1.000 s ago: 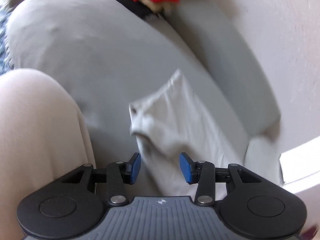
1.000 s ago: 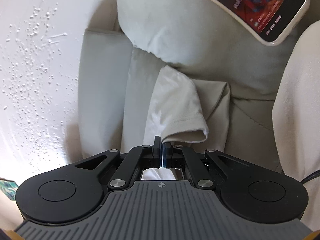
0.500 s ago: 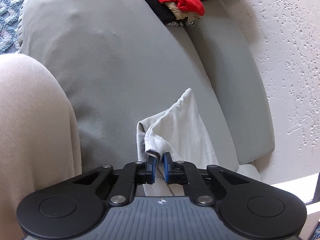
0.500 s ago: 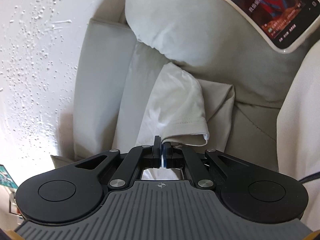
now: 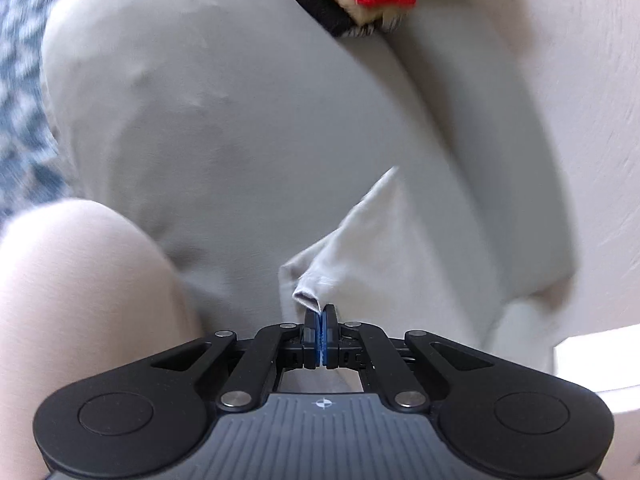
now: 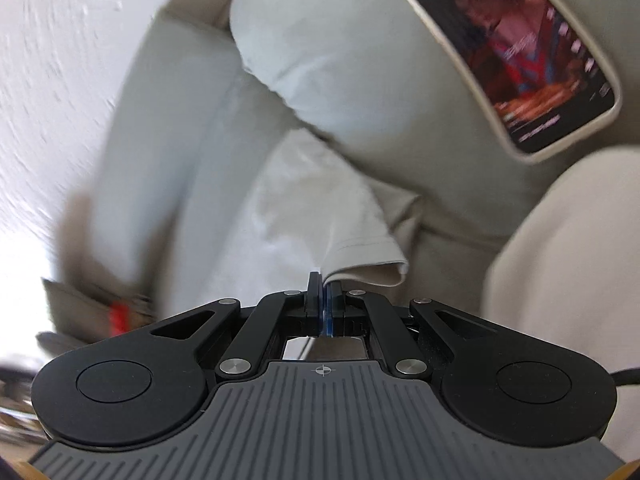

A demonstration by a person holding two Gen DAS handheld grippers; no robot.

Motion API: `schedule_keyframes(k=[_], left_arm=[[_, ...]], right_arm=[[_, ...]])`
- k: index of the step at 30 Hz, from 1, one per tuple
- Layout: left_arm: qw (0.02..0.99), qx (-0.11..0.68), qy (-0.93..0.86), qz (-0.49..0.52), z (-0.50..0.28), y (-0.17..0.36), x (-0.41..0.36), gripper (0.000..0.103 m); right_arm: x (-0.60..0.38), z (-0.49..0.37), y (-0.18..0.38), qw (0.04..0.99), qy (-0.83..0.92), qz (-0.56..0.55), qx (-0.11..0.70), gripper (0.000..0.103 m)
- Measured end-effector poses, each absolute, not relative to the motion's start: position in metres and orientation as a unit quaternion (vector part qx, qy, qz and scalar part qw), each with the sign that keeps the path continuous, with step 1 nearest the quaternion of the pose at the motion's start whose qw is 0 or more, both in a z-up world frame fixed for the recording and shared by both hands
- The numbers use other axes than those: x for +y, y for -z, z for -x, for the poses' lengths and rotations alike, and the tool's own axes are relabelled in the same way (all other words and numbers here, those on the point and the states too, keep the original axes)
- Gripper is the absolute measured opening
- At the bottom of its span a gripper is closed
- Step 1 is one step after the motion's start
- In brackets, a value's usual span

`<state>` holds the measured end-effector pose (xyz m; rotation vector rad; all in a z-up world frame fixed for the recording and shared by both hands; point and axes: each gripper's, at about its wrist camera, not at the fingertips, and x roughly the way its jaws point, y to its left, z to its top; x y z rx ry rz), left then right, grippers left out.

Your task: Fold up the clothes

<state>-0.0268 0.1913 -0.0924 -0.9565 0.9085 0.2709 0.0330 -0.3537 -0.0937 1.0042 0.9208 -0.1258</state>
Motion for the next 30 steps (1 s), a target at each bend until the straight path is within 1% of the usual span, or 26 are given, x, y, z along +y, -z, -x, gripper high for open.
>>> schedule_keyframes(k=[2,3,4,5,7,8,9,10,13,17,18,19,21,23,25,27,28,30], left_arm=[[0.791,0.45,-0.131,0.394,0.025,0.099,0.177,0.0],[0.796,0.458,-0.136,0.372,0.024,0.102,0.17,0.0],[0.806,0.462,-0.142,0.343,0.024,0.103,0.162,0.001],[0.817,0.46,-0.152,0.312,0.025,0.102,0.155,0.008],[0.836,0.449,-0.173,0.263,0.03,0.095,0.145,0.014],[0.844,0.44,-0.182,0.246,0.032,0.09,0.143,0.022],[0.852,0.429,-0.194,0.229,0.032,0.083,0.141,0.028],[0.859,0.418,-0.207,0.213,0.033,0.077,0.139,0.033],[0.875,0.388,-0.225,0.181,0.039,0.061,0.132,0.033],[0.902,0.37,-0.163,0.152,0.019,0.051,0.115,0.037],[0.906,0.376,-0.138,0.136,0.014,0.053,0.106,0.037],[0.908,0.385,-0.115,0.121,0.01,0.058,0.097,0.037],[0.909,0.402,-0.071,0.088,-0.001,0.069,0.076,0.037],[0.909,0.414,-0.035,0.043,-0.009,0.081,0.053,0.037],[0.911,0.412,-0.006,0.008,-0.007,0.09,0.036,0.036],[0.913,0.406,0.019,-0.01,0.0,0.097,0.033,0.037],[0.909,0.415,0.018,-0.019,0.0,0.101,0.034,0.037],[0.9,0.436,0.0,-0.026,-0.003,0.108,0.04,0.039]], right_arm=[[-0.351,-0.033,0.098,0.787,0.069,-0.429,0.437,0.002],[-0.35,-0.032,0.1,0.791,0.073,-0.415,0.443,0.004],[-0.348,-0.032,0.103,0.795,0.078,-0.401,0.449,0.014],[-0.347,-0.032,0.105,0.798,0.082,-0.387,0.455,0.016],[-0.347,-0.029,0.104,0.801,0.083,-0.365,0.466,0.021],[-0.347,-0.027,0.103,0.803,0.084,-0.355,0.472,0.024],[-0.347,-0.025,0.101,0.804,0.083,-0.342,0.48,0.037],[-0.345,-0.021,0.098,0.803,0.083,-0.335,0.486,0.043],[-0.342,-0.005,0.084,0.809,0.081,-0.33,0.479,0.043],[-0.328,0.012,0.06,0.854,0.064,-0.3,0.42,0.04],[-0.322,0.01,0.057,0.868,0.054,-0.283,0.405,0.03],[-0.317,0.008,0.055,0.881,0.044,-0.265,0.389,0.023],[-0.304,-0.006,0.058,0.896,0.029,-0.223,0.382,0.023],[-0.291,-0.023,0.068,0.899,0.015,-0.191,0.394,0.023],[-0.286,-0.03,0.079,0.898,0.002,-0.182,0.401,0.023],[-0.283,-0.031,0.092,0.894,-0.015,-0.172,0.414,0.022],[-0.281,-0.031,0.1,0.89,-0.002,-0.144,0.432,0.016],[-0.284,-0.025,0.113,0.888,0.043,-0.104,0.446,0.018]])
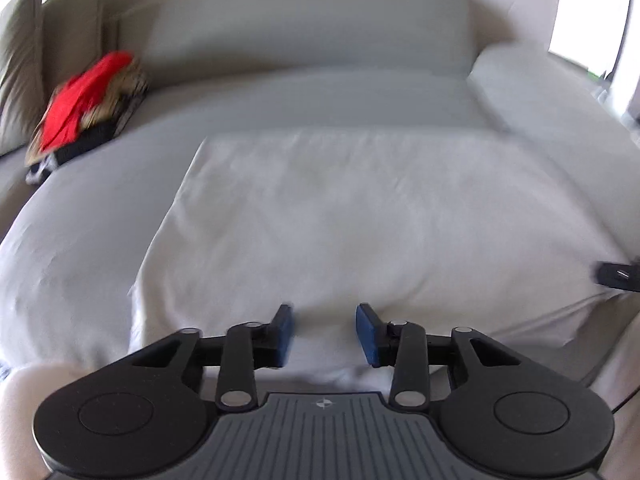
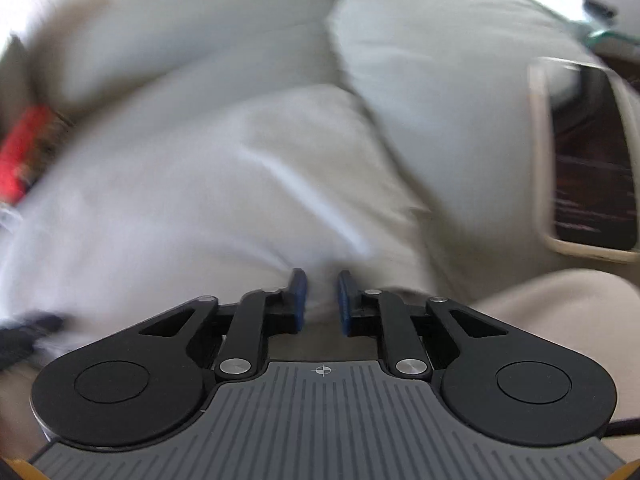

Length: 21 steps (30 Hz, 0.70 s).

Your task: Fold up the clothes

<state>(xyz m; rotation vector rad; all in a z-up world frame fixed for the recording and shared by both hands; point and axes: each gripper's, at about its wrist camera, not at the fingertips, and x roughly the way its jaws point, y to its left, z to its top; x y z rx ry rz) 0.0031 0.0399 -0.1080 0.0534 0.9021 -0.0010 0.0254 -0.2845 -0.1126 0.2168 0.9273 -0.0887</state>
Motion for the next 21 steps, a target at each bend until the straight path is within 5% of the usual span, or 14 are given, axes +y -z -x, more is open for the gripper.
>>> schedule_keyframes(k=[2,4,12,21], left_arm=[[0.897,0.442,-0.005,-0.012,-0.003,0.106,0.051,0.04],[0.893,0.45,-0.011,-0.007,-0.004,0.103,0.054,0.04],[0.896,0.443,-0.009,-0.021,-0.01,0.086,0.041,0.038],[0.896,0.444,0.009,-0.03,-0.016,0.103,0.033,0.04]], right_arm=[[-0.3,-0.023,0.118,0.877,0.089,-0.107,0.461,0.02],[-0.313,-0.023,0.119,0.866,0.115,-0.112,0.473,0.007],[-0.296,-0.023,0.074,0.903,0.081,-0.107,0.408,0.018],[-0.255,-0.082,0.093,0.906,-0.031,-0.111,0.408,0.025]])
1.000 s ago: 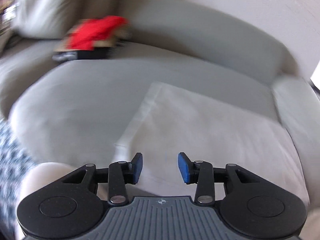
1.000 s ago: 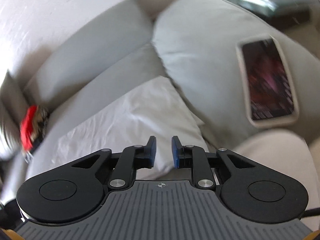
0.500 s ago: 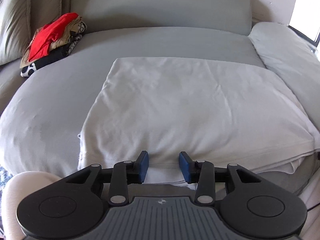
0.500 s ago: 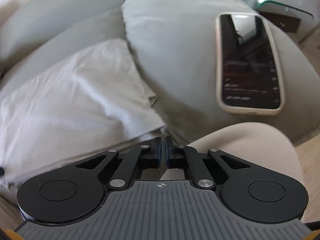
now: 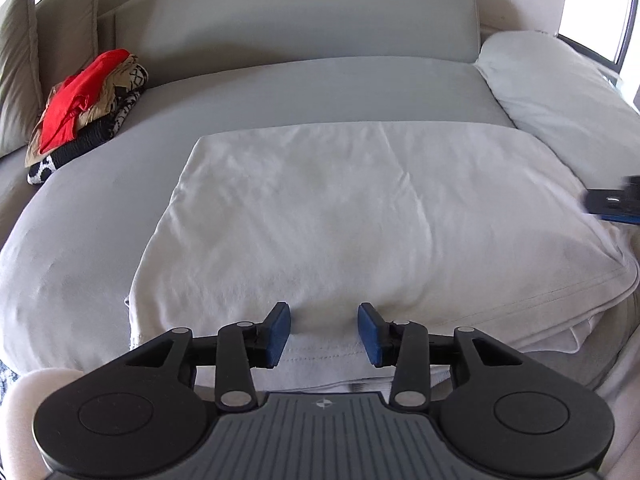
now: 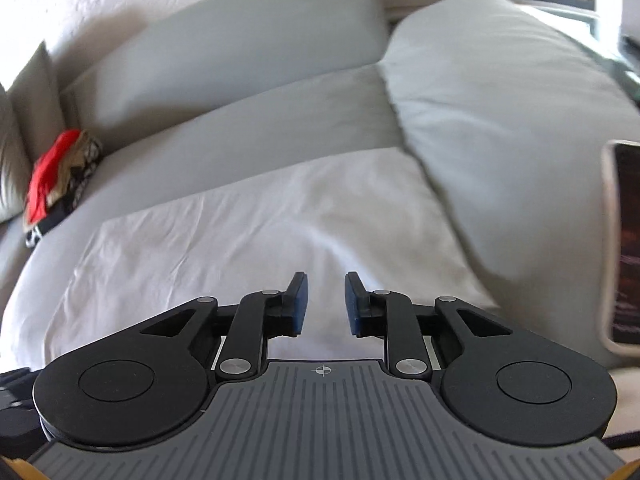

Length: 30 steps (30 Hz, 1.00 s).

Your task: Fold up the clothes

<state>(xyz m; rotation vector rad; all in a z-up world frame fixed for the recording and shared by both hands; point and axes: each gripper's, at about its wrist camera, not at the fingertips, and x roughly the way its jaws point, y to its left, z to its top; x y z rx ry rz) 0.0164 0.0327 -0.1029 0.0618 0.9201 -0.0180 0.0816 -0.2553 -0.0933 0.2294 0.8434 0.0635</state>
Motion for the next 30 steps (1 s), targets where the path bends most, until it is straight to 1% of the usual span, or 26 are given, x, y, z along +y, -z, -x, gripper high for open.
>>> schedule_keyframes(k=[2,3,4,6,7,8,9,10,11,12,13,14,15,16,18,20,23,24,26,28,30], left_arm=[[0.894,0.447,0.009,-0.023,-0.017,0.103,0.035,0.041],[0.894,0.448,0.01,-0.021,-0.017,0.103,0.036,0.041],[0.893,0.449,0.012,-0.019,-0.018,0.103,0.037,0.041],[0.892,0.451,0.014,-0.015,-0.018,0.103,0.039,0.041],[0.892,0.451,0.015,-0.012,-0.018,0.103,0.04,0.041],[0.892,0.451,0.016,-0.01,-0.018,0.103,0.04,0.041],[0.892,0.451,0.017,-0.012,-0.018,0.103,0.04,0.041],[0.892,0.451,0.018,-0.013,-0.018,0.103,0.039,0.041],[0.892,0.45,0.019,-0.014,-0.018,0.103,0.039,0.041],[0.892,0.451,0.02,-0.014,-0.018,0.103,0.039,0.042],[0.892,0.452,0.021,-0.013,-0.019,0.103,0.04,0.042],[0.891,0.454,0.022,-0.011,-0.019,0.103,0.041,0.041],[0.89,0.455,0.022,-0.008,-0.02,0.102,0.041,0.041],[0.889,0.457,0.023,-0.007,-0.021,0.102,0.042,0.042],[0.888,0.459,0.026,-0.008,-0.022,0.102,0.042,0.042],[0.887,0.461,0.027,-0.006,-0.023,0.102,0.043,0.042],[0.886,0.463,0.029,-0.008,-0.024,0.102,0.043,0.042],[0.885,0.464,0.029,-0.009,-0.024,0.102,0.043,0.042],[0.885,0.465,0.027,-0.01,-0.025,0.102,0.042,0.042],[0.884,0.467,0.026,-0.01,-0.025,0.102,0.041,0.042],[0.883,0.469,0.025,-0.01,-0.026,0.101,0.041,0.042]], right_arm=[[-0.258,-0.09,0.108,0.901,-0.018,-0.106,0.42,0.025],[-0.259,-0.095,0.115,0.899,-0.012,-0.103,0.425,0.019],[-0.266,-0.095,0.117,0.905,0.0,-0.103,0.413,0.01],[-0.282,-0.098,0.122,0.903,0.057,-0.097,0.414,0.011],[-0.294,-0.102,0.126,0.898,0.085,-0.102,0.42,0.016],[-0.305,-0.106,0.13,0.889,0.104,-0.108,0.432,0.01],[-0.316,-0.109,0.13,0.881,0.109,-0.121,0.444,0.0],[-0.321,-0.112,0.122,0.874,0.116,-0.133,0.452,0.003],[-0.326,-0.114,0.114,0.868,0.122,-0.145,0.46,0.011],[-0.328,-0.113,0.103,0.871,0.129,-0.149,0.449,0.018],[-0.33,-0.113,0.089,0.882,0.124,-0.156,0.427,0.023],[-0.334,-0.117,0.078,0.89,0.111,-0.17,0.409,0.031],[-0.339,-0.121,0.067,0.896,0.098,-0.184,0.393,0.043],[-0.345,-0.132,0.068,0.89,0.08,-0.208,0.398,0.045],[-0.358,-0.153,0.07,0.876,0.044,-0.255,0.407,0.044],[-0.37,-0.179,0.09,0.85,0.026,-0.293,0.438,0.045],[-0.382,-0.206,0.118,0.82,0.01,-0.336,0.464,0.044],[-0.385,-0.212,0.124,0.815,0.006,-0.346,0.465,0.042],[-0.385,-0.222,0.134,0.813,-0.005,-0.346,0.469,0.041],[-0.384,-0.229,0.142,0.811,-0.014,-0.344,0.473,0.036],[-0.381,-0.236,0.147,0.809,-0.024,-0.341,0.478,0.036]])
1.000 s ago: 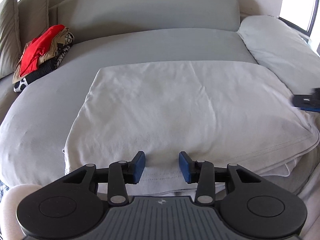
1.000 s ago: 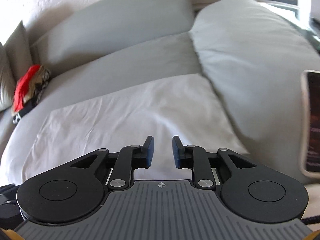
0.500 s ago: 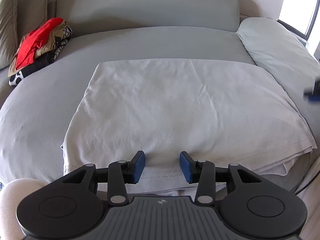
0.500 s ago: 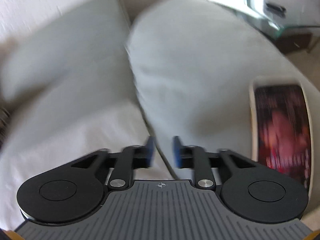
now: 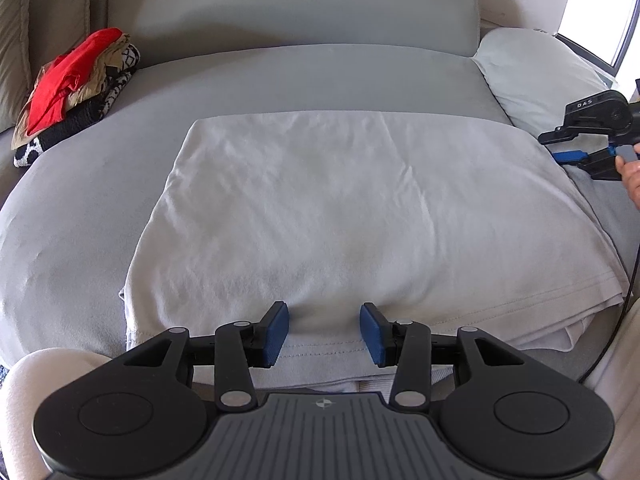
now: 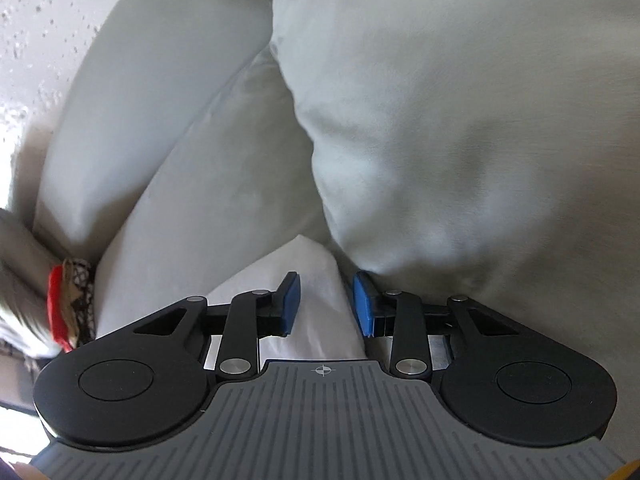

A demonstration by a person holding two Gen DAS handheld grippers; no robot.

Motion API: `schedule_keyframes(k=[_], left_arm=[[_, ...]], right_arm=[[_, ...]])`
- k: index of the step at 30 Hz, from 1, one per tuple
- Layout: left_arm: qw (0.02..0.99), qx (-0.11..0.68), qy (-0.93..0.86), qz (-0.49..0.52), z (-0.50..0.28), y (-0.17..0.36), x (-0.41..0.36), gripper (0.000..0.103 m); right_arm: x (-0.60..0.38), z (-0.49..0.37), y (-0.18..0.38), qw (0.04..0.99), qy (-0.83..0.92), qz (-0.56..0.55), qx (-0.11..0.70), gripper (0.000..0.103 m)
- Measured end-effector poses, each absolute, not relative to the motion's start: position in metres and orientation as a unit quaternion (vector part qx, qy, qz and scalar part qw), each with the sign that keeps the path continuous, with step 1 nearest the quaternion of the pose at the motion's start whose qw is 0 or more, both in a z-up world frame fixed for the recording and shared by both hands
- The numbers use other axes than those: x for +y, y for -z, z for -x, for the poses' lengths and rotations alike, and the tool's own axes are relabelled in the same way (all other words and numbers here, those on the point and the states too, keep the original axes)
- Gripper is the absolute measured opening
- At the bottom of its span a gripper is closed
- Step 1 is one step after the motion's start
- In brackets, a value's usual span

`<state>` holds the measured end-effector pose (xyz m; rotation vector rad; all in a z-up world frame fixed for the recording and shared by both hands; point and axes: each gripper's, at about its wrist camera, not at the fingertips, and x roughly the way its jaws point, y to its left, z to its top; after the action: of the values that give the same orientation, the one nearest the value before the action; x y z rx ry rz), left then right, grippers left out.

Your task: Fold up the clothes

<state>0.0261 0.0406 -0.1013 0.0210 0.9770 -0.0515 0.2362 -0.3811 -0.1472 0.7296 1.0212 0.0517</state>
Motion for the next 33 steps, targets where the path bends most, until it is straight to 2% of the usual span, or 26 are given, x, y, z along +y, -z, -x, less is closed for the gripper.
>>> schedule_keyframes(k=[12,17,23,26,29,31,33], left_arm=[[0.878,0.479,0.014,-0.014,-0.03,0.1,0.036,0.043],[0.877,0.48,0.011,-0.016,-0.029,0.1,0.034,0.044],[0.876,0.483,0.01,-0.012,-0.03,0.1,0.035,0.045],[0.876,0.482,0.009,-0.015,-0.03,0.101,0.034,0.046],[0.876,0.482,0.008,-0.018,-0.03,0.101,0.033,0.046],[0.876,0.482,0.009,-0.017,-0.03,0.101,0.034,0.046],[0.876,0.482,0.008,-0.017,-0.03,0.101,0.034,0.046]], right_arm=[[-0.399,-0.223,0.166,0.753,-0.118,-0.463,0.452,0.032],[-0.386,-0.232,0.169,0.788,-0.117,-0.43,0.424,0.031],[-0.381,-0.246,0.169,0.774,-0.129,-0.419,0.458,0.03],[-0.379,-0.247,0.171,0.782,-0.11,-0.416,0.451,0.025],[-0.371,-0.254,0.175,0.777,-0.135,-0.426,0.442,0.028],[-0.368,-0.262,0.183,0.767,-0.148,-0.456,0.428,0.037],[-0.366,-0.268,0.189,0.758,-0.155,-0.485,0.408,0.042]])
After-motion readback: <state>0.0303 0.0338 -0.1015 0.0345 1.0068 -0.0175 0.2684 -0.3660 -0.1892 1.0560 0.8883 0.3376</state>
